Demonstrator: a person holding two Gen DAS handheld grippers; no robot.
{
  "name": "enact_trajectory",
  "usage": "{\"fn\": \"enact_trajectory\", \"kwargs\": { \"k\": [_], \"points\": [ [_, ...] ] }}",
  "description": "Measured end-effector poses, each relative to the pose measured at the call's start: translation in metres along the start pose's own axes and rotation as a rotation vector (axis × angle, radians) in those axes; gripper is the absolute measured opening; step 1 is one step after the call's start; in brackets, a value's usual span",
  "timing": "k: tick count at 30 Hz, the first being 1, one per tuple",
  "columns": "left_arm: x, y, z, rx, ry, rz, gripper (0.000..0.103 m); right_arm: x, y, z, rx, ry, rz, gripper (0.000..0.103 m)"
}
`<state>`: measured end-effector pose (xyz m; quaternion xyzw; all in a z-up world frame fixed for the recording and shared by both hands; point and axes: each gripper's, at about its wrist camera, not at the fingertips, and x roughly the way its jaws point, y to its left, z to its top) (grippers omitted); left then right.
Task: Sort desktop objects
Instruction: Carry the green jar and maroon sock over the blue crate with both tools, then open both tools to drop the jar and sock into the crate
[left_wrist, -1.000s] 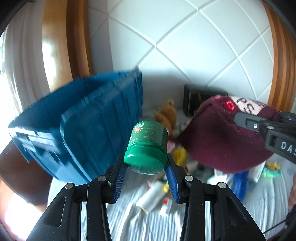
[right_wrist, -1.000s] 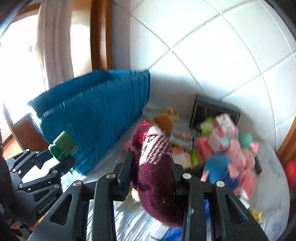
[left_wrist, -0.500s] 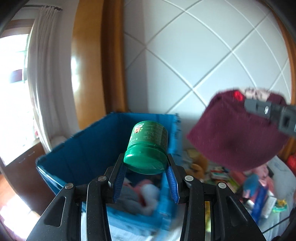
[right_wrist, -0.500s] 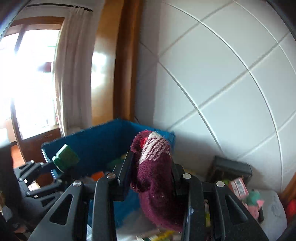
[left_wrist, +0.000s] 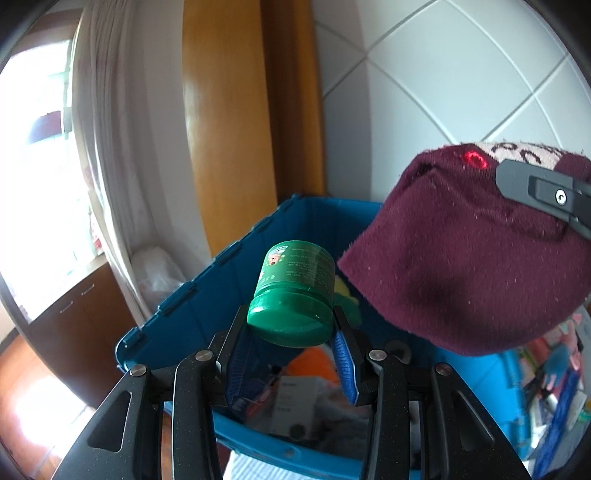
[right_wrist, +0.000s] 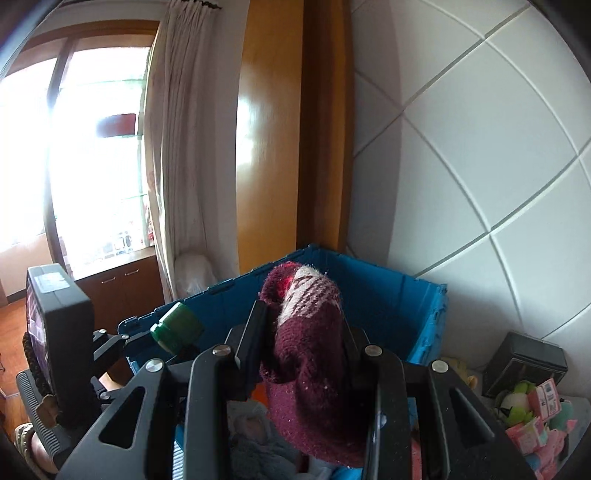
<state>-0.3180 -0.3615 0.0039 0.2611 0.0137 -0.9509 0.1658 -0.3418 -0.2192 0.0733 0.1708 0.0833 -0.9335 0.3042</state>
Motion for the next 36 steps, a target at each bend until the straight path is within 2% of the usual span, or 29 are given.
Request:
{"fn": "enact_trajectory", "kwargs": {
  "k": [7, 8, 9, 10, 11, 12, 13, 16, 19, 36],
  "points": [
    [0.027, 0.025, 0.001, -0.007, 0.048, -0.024, 0.042, 0.028, 0.017, -0.006, -0.003, 0.057, -0.025, 0.032],
    [0.028, 0.025, 0.000, -0.007, 0.055, -0.034, 0.044, 0.031, 0.018, -0.008, -0.001, 0.064, -0.032, 0.037],
    [0.028, 0.024, -0.001, -0.009, 0.061, -0.040, 0.055, 0.032, 0.018, -0.010, 0.004, 0.067, -0.044, 0.042],
    [0.028, 0.023, -0.001, -0.011, 0.063, -0.042, 0.069, 0.031, 0.017, -0.011, 0.006, 0.066, -0.056, 0.058],
    [0.028, 0.024, -0.002, -0.010, 0.059, -0.041, 0.073, 0.031, 0.017, -0.013, 0.009, 0.065, -0.068, 0.075],
    [0.028, 0.024, -0.003, -0.008, 0.055, -0.040, 0.075, 0.030, 0.017, -0.015, 0.012, 0.064, -0.080, 0.081],
    [0.029, 0.024, -0.003, -0.005, 0.052, -0.040, 0.076, 0.029, 0.016, -0.016, 0.015, 0.063, -0.090, 0.085],
    [0.027, 0.019, -0.007, 0.001, 0.058, -0.049, 0.077, 0.021, 0.013, -0.019, 0.026, 0.061, -0.104, 0.088],
    [0.029, 0.016, -0.009, 0.005, 0.063, -0.060, 0.078, 0.013, 0.007, -0.024, 0.037, 0.060, -0.122, 0.103],
    [-0.004, -0.016, -0.025, 0.022, 0.057, -0.120, 0.079, -0.042, -0.033, -0.064, 0.125, 0.079, -0.204, 0.103]
  ]
}}
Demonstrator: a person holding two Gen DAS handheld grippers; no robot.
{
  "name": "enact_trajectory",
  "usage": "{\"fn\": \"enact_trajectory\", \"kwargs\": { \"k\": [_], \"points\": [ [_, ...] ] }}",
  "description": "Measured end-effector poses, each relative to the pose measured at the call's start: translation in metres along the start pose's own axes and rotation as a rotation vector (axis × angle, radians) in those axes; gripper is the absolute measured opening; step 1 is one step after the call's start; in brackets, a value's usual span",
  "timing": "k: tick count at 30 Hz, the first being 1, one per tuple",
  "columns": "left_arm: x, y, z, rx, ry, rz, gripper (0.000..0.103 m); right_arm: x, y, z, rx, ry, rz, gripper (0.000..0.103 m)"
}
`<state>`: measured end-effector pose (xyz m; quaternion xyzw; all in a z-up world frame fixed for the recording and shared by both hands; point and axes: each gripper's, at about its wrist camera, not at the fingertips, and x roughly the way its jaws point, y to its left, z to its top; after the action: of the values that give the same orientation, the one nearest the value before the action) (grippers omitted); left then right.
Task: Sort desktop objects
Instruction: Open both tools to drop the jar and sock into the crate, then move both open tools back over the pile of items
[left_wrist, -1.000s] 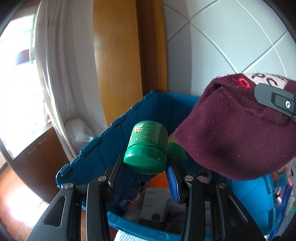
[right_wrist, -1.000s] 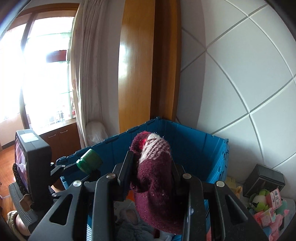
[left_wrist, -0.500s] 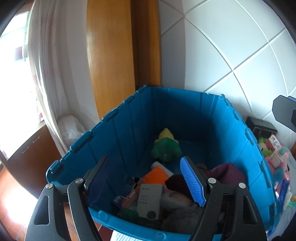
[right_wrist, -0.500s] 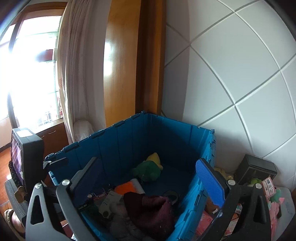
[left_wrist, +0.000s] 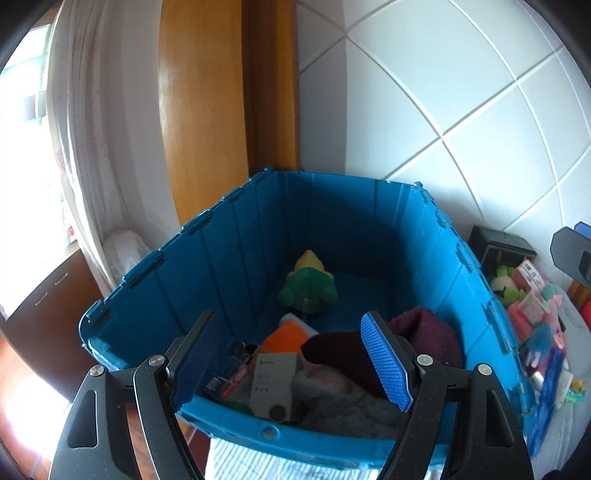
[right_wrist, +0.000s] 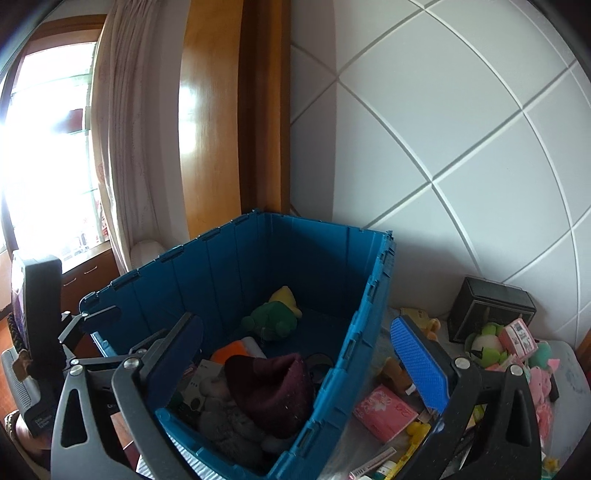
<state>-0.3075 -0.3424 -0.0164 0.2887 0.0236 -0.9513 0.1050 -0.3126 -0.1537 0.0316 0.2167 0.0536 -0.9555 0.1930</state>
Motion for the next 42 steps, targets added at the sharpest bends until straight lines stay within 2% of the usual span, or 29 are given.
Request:
{"fn": "enact_trajectory", "kwargs": {
  "k": [7, 11, 15, 19, 23, 29, 34, 40, 42],
  "points": [
    [-0.019, -0.028, -0.009, 0.037, -0.025, -0.059, 0.079, -0.023, -0.030, -0.023, 0.063, 0.012, -0.047, 0.103],
    [-0.036, -0.056, -0.018, 0.070, -0.054, -0.130, 0.079, -0.047, -0.056, -0.048, 0.111, 0.019, -0.099, 0.103],
    [-0.053, -0.095, -0.028, 0.118, -0.079, -0.224, 0.079, -0.078, -0.102, -0.080, 0.186, 0.049, -0.198, 0.103],
    [-0.066, -0.143, -0.041, 0.166, -0.070, -0.319, 0.079, -0.113, -0.160, -0.119, 0.274, 0.090, -0.307, 0.103],
    [-0.073, -0.198, -0.059, 0.207, -0.039, -0.377, 0.079, -0.148, -0.212, -0.155, 0.343, 0.109, -0.356, 0.103],
    [-0.073, -0.279, -0.098, 0.206, 0.053, -0.383, 0.079, -0.195, -0.301, -0.207, 0.382, 0.151, -0.378, 0.103],
    [-0.065, -0.338, -0.145, 0.216, 0.144, -0.344, 0.079, -0.219, -0.370, -0.253, 0.453, 0.157, -0.333, 0.103],
    [-0.048, -0.373, -0.189, 0.268, 0.251, -0.278, 0.079, -0.209, -0.432, -0.322, 0.598, 0.308, -0.316, 0.103],
    [-0.040, -0.380, -0.198, 0.289, 0.275, -0.266, 0.079, -0.210, -0.444, -0.341, 0.638, 0.336, -0.334, 0.103]
  ]
}}
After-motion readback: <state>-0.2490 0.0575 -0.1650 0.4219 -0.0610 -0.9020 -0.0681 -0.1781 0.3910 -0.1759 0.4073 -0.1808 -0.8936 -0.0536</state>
